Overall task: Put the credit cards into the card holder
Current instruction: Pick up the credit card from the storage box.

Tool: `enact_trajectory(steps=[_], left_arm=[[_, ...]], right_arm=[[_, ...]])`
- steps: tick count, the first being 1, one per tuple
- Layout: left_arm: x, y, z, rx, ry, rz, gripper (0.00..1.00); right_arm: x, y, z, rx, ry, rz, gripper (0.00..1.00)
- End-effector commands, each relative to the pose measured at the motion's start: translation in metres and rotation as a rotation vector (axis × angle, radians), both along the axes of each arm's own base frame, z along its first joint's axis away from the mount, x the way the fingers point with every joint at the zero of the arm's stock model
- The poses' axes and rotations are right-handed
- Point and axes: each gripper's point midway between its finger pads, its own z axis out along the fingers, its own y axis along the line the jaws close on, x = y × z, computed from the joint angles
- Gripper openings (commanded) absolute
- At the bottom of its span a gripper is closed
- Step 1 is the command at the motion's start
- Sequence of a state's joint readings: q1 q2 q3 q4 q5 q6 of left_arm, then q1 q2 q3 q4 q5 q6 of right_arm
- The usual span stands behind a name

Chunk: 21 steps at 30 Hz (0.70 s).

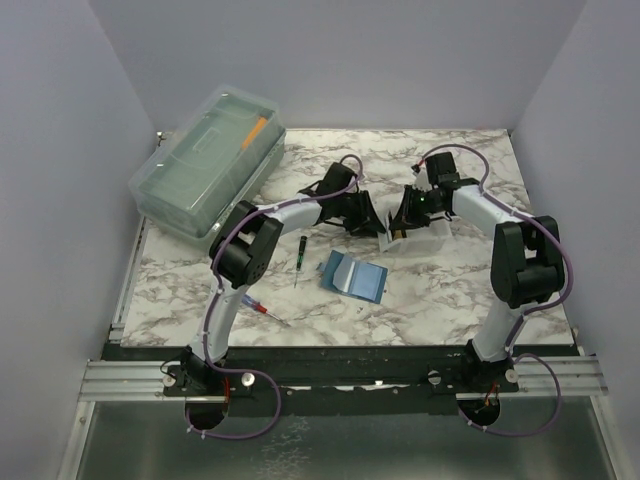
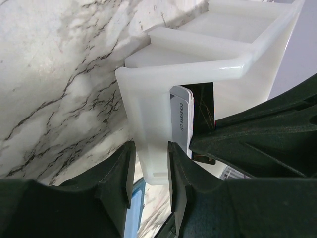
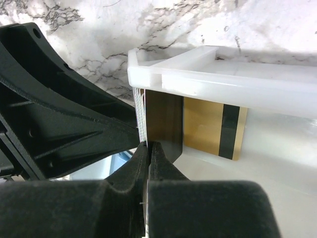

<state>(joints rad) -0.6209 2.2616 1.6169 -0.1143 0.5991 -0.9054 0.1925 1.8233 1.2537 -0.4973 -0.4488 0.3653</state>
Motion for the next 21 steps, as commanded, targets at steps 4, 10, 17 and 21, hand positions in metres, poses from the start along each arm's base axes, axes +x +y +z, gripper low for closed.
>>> enact_trajectory(steps=[4,10,17,21], left_arm=[[0.005,-0.026,-0.005,-0.036,0.012,-0.025,0.36],[0.012,-0.046,0.001,-0.085,0.024,-0.051,0.38],[0.018,-0.029,0.047,-0.114,-0.029,-0.071,0.53],[0.010,0.006,0.081,-0.154,-0.037,-0.100,0.65]], right_arm=[[0.008,-0.013,0.020,-0.098,-0.056,-0.045,0.00],[0.024,-0.041,0.043,-0.247,-0.145,-0.117,0.00],[0.041,-0.075,0.088,-0.414,-0.287,-0.197,0.00],[0.042,-0.076,0.116,-0.409,-0.346,-0.194,0.00]])
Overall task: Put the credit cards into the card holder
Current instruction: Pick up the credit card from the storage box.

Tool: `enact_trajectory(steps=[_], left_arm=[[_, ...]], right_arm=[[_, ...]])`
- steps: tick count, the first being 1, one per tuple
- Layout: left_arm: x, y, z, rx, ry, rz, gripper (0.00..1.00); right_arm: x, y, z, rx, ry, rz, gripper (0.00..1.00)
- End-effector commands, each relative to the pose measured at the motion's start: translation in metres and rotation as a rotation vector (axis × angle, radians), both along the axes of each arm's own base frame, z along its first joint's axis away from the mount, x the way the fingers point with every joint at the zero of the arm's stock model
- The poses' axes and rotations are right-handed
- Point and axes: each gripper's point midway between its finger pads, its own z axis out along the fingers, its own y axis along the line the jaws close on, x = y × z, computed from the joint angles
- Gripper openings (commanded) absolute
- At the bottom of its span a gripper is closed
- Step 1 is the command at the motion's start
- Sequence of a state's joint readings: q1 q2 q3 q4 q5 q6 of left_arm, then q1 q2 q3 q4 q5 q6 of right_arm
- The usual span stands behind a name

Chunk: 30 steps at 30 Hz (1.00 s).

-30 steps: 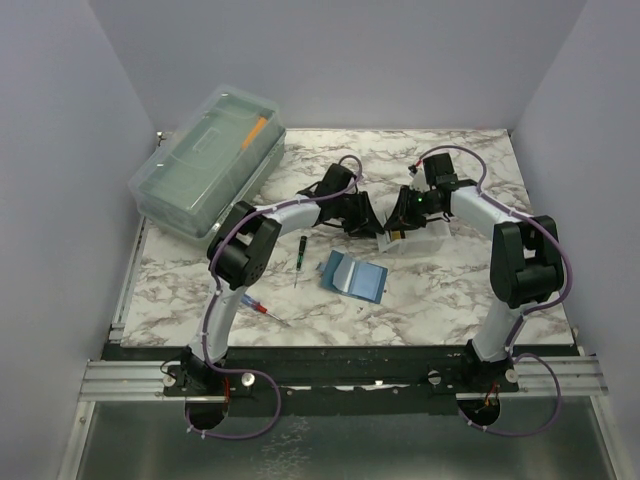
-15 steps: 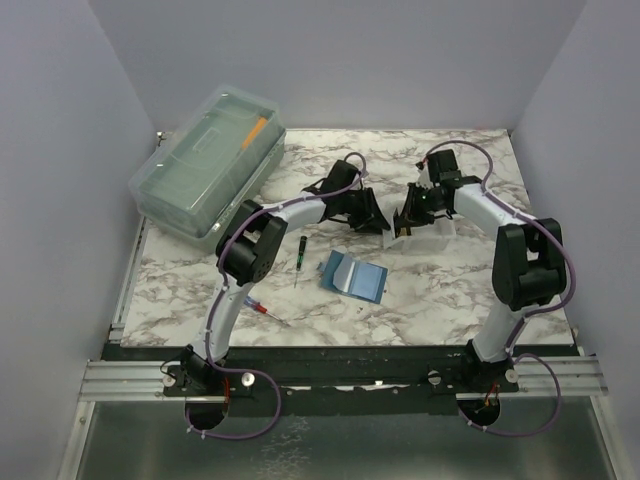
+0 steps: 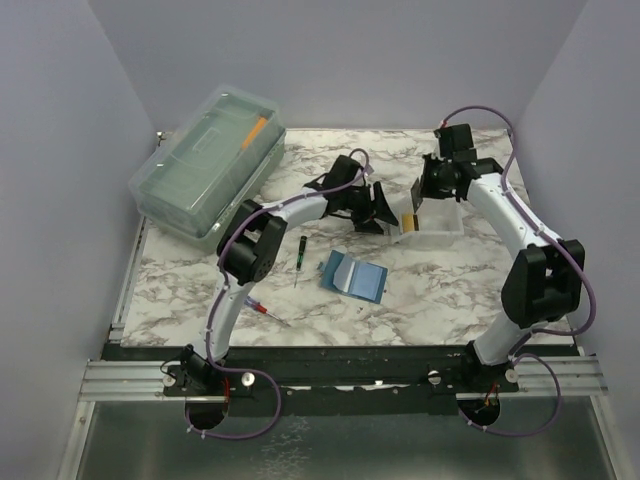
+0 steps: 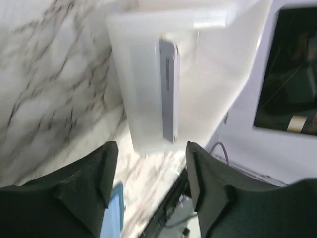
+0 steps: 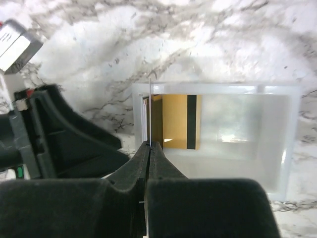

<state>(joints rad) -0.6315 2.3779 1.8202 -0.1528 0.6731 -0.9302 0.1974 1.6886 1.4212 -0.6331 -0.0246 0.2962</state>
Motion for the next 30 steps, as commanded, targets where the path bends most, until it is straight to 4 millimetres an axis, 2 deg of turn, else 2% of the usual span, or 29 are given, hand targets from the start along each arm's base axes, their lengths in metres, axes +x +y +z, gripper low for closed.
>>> enact_trajectory(steps=[1,3,6,9,11,14,15,17,21,26,29,30], left_arm=[[-0.013,0.046,0.075,-0.092,-0.046,-0.064,0.69],[-0.026,0.067,0.093,-0.096,-0.073,-0.078,0.73],[-0.049,0.090,0.129,-0.128,-0.139,-0.090,0.76],[-0.067,0.113,0.156,-0.136,-0.189,-0.033,0.76],[-0.070,0.131,0.172,-0.150,-0.199,0.080,0.76],[-0.069,0.160,0.200,-0.267,-0.220,0.233,0.77],[-0.068,0.165,0.204,-0.298,-0.209,0.258,0.77],[-0.066,0.169,0.204,-0.351,-0.170,0.287,0.77],[-0.068,0.167,0.220,-0.493,-0.177,0.285,0.78],[-0.060,0.172,0.219,-0.484,-0.219,0.351,0.76],[-0.059,0.167,0.218,-0.488,-0.235,0.341,0.75],[-0.060,0.164,0.220,-0.496,-0.249,0.329,0.72]], right_arm=[[0.001,-0.007,0.044,-0.038,-0.103,-0.003,0.00],[-0.006,0.011,0.054,0.069,-0.117,0.033,0.00],[-0.018,0.051,0.069,0.322,-0.151,0.098,0.00],[-0.037,0.090,0.100,0.624,-0.269,0.176,0.00],[-0.048,0.107,0.119,0.781,-0.342,0.196,0.00],[-0.064,0.121,0.130,0.914,-0.412,0.210,0.00],[-0.069,0.125,0.134,0.963,-0.438,0.222,0.00],[-0.078,0.133,0.135,1.052,-0.458,0.233,0.00],[-0.090,0.143,0.138,1.155,-0.505,0.246,0.00],[-0.095,0.142,0.139,1.189,-0.520,0.236,0.00],[-0.098,0.145,0.145,1.229,-0.520,0.266,0.00],[-0.097,0.146,0.145,1.237,-0.520,0.268,0.00]])
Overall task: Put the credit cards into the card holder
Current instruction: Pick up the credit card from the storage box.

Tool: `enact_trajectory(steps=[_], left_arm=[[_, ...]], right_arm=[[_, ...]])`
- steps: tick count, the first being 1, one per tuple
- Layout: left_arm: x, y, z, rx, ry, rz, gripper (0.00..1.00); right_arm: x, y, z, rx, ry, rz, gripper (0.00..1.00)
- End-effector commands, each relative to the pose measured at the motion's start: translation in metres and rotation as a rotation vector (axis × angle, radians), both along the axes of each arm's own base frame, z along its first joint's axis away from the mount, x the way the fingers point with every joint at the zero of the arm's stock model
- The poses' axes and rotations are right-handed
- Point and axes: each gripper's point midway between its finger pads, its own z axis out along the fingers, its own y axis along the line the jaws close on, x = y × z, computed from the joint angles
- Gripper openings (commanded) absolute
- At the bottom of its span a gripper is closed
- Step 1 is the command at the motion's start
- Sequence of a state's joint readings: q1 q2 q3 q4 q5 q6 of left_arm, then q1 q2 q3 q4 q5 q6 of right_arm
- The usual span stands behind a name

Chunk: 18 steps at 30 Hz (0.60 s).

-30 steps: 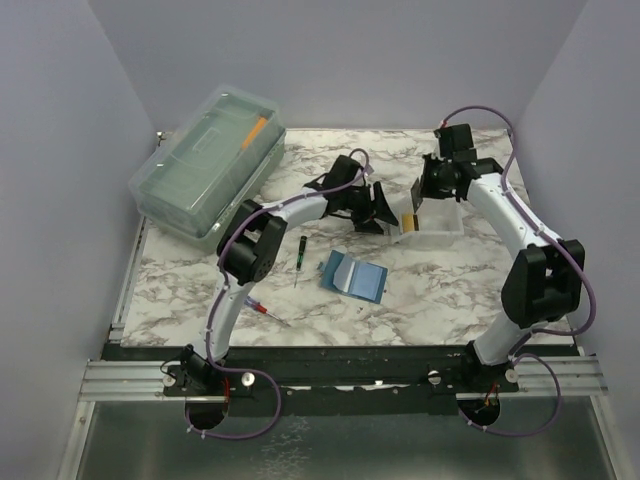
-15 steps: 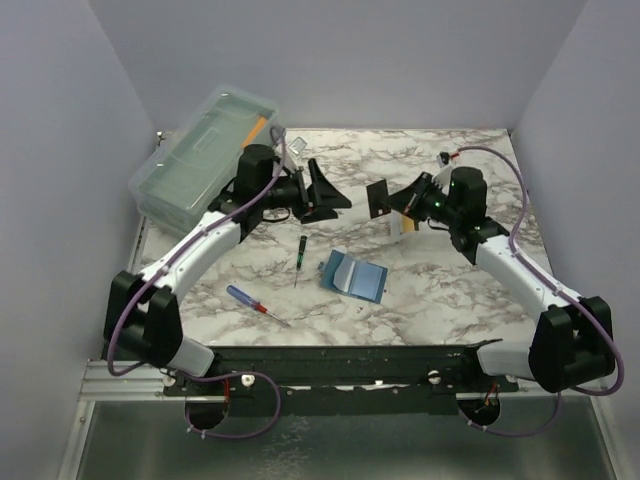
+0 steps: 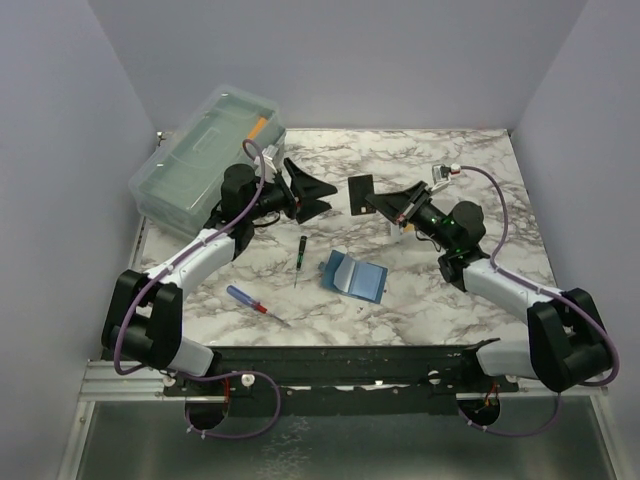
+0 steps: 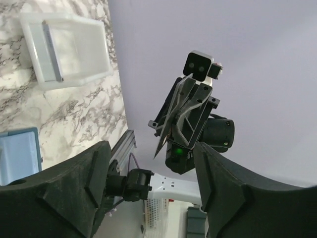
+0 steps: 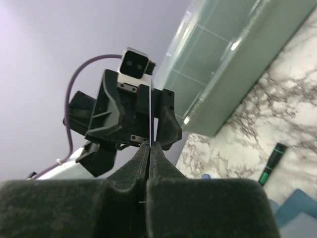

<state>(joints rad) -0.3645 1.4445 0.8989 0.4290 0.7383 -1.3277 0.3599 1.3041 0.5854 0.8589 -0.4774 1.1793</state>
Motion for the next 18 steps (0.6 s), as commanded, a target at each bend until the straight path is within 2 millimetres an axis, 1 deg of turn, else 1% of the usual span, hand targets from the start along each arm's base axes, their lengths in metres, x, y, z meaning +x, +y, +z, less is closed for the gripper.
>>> enact_trajectory(steps=[1,6,8,10,14,16,18], left_arm=[[0.003,-0.009,0.027,-0.056,-0.121,0.010,0.69],[-0.003,-0.022,0.034,-0.063,-0.179,-0.016,0.56],[-0.006,-0.025,0.040,-0.066,-0.215,-0.028,0.53],[-0.007,-0.027,0.039,-0.062,-0.222,-0.029,0.48],[-0.004,-0.032,0.028,-0.055,-0.185,-0.026,0.46],[-0.003,-0.032,0.027,-0.051,-0.188,-0.017,0.43],[-0.001,-0.033,0.030,-0.049,-0.207,-0.011,0.42]], right_arm=[[-0.003,0.002,0.028,0.101,-0.090,0.023,0.00],[0.000,0.005,0.027,0.144,-0.096,0.043,0.00],[0.001,0.006,0.024,0.159,-0.087,0.049,0.00],[0.000,0.006,0.023,0.174,-0.084,0.054,0.00],[-0.001,0.007,0.023,0.192,-0.080,0.066,0.00],[-0.001,0.006,0.022,0.193,-0.072,0.066,0.00],[-0.001,0.006,0.020,0.189,-0.063,0.063,0.00]])
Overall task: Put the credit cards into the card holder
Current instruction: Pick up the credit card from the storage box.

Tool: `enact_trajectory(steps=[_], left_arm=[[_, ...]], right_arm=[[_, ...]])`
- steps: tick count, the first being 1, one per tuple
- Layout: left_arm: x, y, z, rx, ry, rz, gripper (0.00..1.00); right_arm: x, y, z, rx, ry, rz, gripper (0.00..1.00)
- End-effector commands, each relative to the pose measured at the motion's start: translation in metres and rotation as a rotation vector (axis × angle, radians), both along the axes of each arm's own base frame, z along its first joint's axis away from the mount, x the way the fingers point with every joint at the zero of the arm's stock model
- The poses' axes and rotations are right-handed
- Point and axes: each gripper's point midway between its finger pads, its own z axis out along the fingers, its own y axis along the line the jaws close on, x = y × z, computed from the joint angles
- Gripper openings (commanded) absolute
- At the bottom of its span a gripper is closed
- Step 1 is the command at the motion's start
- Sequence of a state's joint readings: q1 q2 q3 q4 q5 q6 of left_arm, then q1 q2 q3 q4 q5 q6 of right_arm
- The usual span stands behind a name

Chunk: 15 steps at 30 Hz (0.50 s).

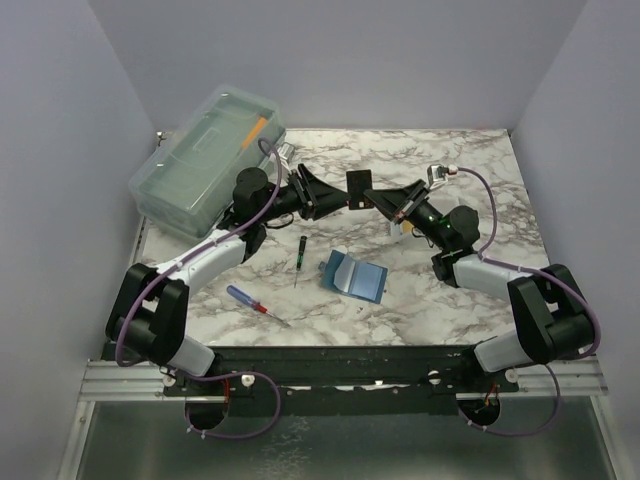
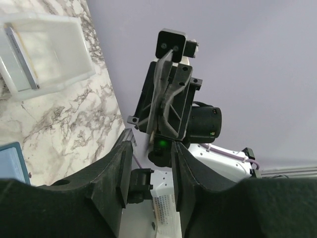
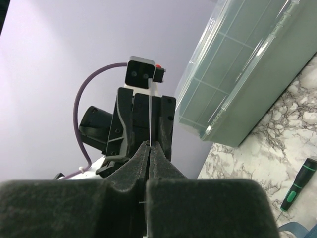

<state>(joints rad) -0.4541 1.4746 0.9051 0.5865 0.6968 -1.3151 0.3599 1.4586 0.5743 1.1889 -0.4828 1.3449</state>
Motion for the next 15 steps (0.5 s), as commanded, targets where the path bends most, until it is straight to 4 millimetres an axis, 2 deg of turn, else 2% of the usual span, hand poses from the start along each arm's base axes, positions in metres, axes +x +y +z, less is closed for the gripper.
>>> enact_trajectory(steps=[1,9,15], left_arm=[[0.012,-0.003,0.011,-0.007,-0.069,0.042,0.42],[0.018,-0.009,0.007,-0.001,-0.071,0.042,0.44],[0.019,-0.018,0.010,0.000,-0.093,0.023,0.23]], right_arm=[[-0.009,0.000,0.007,0.030,-0.032,0.024,0.00],[-0.010,0.000,0.002,0.038,-0.010,0.032,0.00],[-0.008,0.001,-0.002,0.040,0.003,0.033,0.00]])
